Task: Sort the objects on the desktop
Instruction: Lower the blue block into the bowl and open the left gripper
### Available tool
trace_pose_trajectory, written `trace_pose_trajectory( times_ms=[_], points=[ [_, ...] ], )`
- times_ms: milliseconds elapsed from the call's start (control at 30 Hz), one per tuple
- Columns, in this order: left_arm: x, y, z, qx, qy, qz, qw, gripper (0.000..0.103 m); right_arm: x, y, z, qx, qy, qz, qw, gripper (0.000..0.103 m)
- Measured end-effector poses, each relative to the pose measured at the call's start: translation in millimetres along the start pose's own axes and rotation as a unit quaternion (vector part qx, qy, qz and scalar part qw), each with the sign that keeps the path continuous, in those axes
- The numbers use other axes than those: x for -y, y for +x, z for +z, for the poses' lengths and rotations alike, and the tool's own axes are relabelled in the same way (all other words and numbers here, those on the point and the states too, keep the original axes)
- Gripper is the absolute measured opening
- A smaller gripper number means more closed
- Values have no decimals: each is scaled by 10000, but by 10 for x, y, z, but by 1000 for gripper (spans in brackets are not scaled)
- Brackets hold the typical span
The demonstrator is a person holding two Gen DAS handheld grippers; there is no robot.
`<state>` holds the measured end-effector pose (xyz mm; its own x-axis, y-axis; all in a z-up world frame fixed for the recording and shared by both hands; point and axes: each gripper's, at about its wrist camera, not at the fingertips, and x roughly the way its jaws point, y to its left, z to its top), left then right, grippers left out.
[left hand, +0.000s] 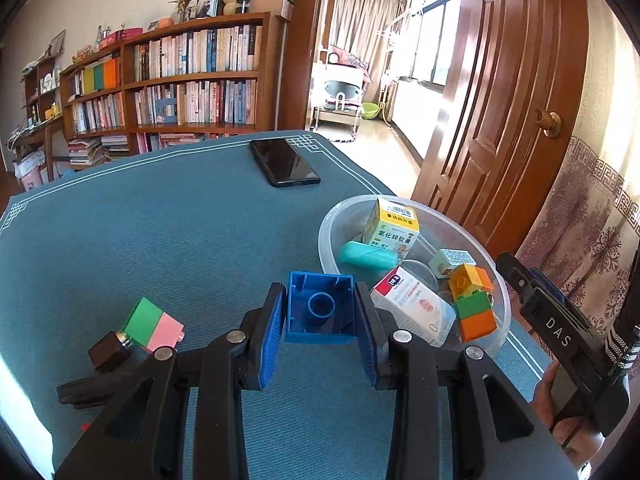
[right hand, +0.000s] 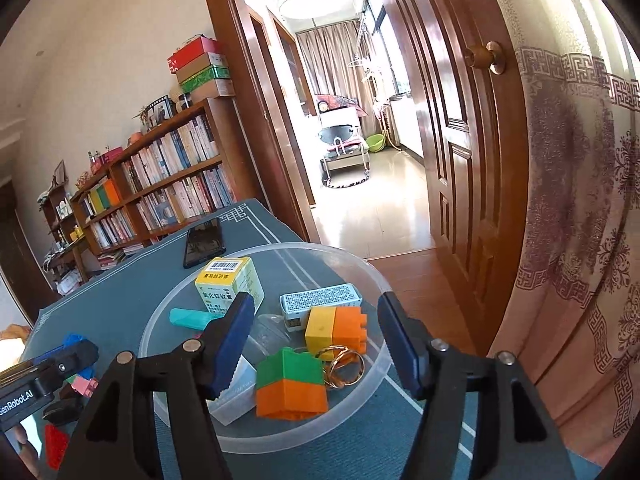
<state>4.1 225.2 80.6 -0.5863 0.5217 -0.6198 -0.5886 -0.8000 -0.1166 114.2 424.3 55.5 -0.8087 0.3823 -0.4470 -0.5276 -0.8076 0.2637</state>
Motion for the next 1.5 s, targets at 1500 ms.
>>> trace_pose_trajectory(
  times_ms=[1500],
  points=[
    [329,331,181,-84,238,231,9994,65,184,-23,11,91,339,-257,9991,80]
  ],
)
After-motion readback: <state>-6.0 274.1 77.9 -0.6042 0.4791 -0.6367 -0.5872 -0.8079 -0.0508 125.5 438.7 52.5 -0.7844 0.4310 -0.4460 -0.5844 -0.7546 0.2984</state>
